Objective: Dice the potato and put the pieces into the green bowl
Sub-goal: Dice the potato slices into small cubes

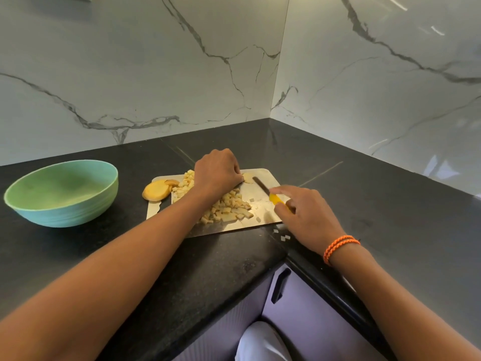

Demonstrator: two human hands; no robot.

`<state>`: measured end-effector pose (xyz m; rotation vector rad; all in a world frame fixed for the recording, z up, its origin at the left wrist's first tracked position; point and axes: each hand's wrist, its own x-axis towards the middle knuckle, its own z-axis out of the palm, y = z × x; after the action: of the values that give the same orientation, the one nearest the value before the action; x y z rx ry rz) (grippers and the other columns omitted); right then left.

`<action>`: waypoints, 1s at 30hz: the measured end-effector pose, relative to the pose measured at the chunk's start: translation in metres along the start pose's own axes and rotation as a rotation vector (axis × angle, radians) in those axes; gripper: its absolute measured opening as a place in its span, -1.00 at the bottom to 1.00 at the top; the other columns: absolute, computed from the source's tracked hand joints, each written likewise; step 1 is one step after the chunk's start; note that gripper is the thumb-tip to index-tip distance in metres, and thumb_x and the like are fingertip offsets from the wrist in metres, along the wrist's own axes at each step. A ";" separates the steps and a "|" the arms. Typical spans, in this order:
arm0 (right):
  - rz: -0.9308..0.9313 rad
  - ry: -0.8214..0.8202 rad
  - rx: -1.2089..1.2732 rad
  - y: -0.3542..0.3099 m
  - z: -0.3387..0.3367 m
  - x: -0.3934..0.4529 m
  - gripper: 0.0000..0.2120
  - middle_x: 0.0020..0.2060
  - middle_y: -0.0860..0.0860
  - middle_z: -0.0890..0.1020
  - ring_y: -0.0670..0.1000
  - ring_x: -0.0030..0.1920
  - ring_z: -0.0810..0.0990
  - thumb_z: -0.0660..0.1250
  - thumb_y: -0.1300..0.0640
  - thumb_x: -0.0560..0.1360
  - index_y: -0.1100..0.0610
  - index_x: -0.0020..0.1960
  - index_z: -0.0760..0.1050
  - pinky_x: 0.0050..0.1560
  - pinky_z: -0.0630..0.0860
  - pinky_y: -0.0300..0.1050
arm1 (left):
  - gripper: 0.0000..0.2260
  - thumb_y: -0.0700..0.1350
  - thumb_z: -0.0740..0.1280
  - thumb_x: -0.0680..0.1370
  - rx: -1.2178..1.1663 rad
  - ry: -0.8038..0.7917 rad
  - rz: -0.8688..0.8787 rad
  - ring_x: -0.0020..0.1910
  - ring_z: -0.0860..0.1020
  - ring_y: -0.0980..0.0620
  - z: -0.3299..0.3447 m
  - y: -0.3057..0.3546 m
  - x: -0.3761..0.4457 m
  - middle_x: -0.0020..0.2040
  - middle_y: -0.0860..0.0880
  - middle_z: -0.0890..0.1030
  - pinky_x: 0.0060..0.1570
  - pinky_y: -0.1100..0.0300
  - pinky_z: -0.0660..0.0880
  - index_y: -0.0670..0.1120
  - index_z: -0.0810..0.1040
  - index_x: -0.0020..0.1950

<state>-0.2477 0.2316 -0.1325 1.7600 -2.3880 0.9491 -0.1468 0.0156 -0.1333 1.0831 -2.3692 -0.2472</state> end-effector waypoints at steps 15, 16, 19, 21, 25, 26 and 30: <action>0.065 0.270 -0.071 0.023 0.009 0.044 -0.62 -0.11 0.03 0.72 0.03 -0.25 0.59 0.24 0.05 0.62 0.00 0.43 0.52 -0.20 0.44 -0.13 | -0.57 -0.25 0.41 0.60 0.137 -0.199 0.320 0.16 0.57 0.03 0.002 0.007 0.011 0.29 0.11 0.61 0.03 0.07 0.64 0.22 0.65 0.34; 0.065 0.264 -0.093 0.022 0.008 0.044 -0.62 -0.13 0.04 0.71 0.05 -0.25 0.58 0.24 0.06 0.62 -0.01 0.43 0.51 -0.20 0.43 -0.11 | -0.61 -0.23 0.44 0.59 0.134 -0.181 0.298 0.11 0.57 0.05 0.002 0.006 0.013 0.25 0.11 0.63 0.01 0.09 0.64 0.21 0.68 0.30; 0.061 0.216 -0.127 0.019 0.009 0.043 -0.61 -0.14 0.07 0.70 0.10 -0.20 0.60 0.22 0.05 0.62 -0.03 0.43 0.49 -0.14 0.54 -0.02 | -0.73 -0.17 0.49 0.57 0.117 -0.142 0.246 0.03 0.59 0.07 0.003 0.003 0.016 0.17 0.14 0.66 -0.02 0.12 0.64 0.15 0.73 0.19; 0.052 0.164 -0.140 0.017 0.010 0.040 -0.61 -0.16 0.04 0.69 0.06 -0.23 0.60 0.21 0.03 0.63 -0.05 0.45 0.47 -0.11 0.62 0.04 | -0.81 -0.13 0.49 0.58 0.110 -0.121 0.215 -0.01 0.61 0.07 0.004 0.001 0.017 0.11 0.13 0.69 -0.03 0.08 0.66 0.13 0.76 0.13; 0.047 0.059 -0.151 0.017 0.013 0.037 -0.61 -0.15 0.01 0.67 -0.01 -0.28 0.59 0.20 -0.03 0.64 -0.07 0.46 0.45 -0.13 0.65 0.03 | -0.93 -0.03 0.52 0.57 0.064 -0.117 0.181 -0.11 0.62 0.11 0.001 -0.001 0.017 0.01 0.14 0.73 -0.05 0.03 0.68 0.08 0.79 0.03; 0.049 0.042 -0.150 0.017 0.013 0.037 -0.61 -0.15 0.00 0.67 -0.01 -0.27 0.59 0.20 -0.04 0.64 -0.08 0.46 0.45 -0.12 0.65 0.03 | -0.93 -0.02 0.52 0.56 0.057 -0.115 0.175 -0.13 0.62 0.12 0.001 -0.001 0.016 -0.01 0.14 0.73 -0.07 0.05 0.68 0.08 0.79 0.02; 0.049 -0.001 -0.167 0.014 0.014 0.036 -0.60 -0.15 0.00 0.66 0.00 -0.24 0.59 0.17 -0.07 0.64 -0.12 0.46 0.43 -0.09 0.66 0.07 | -0.88 0.05 0.54 0.55 0.042 -0.087 0.141 -0.19 0.62 0.12 0.003 0.002 0.013 -0.11 0.13 0.73 -0.12 0.07 0.68 0.05 0.79 0.02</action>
<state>-0.2688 0.1960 -0.1375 1.6509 -2.4417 0.7291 -0.1567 0.0069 -0.1303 0.9358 -2.5257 -0.1985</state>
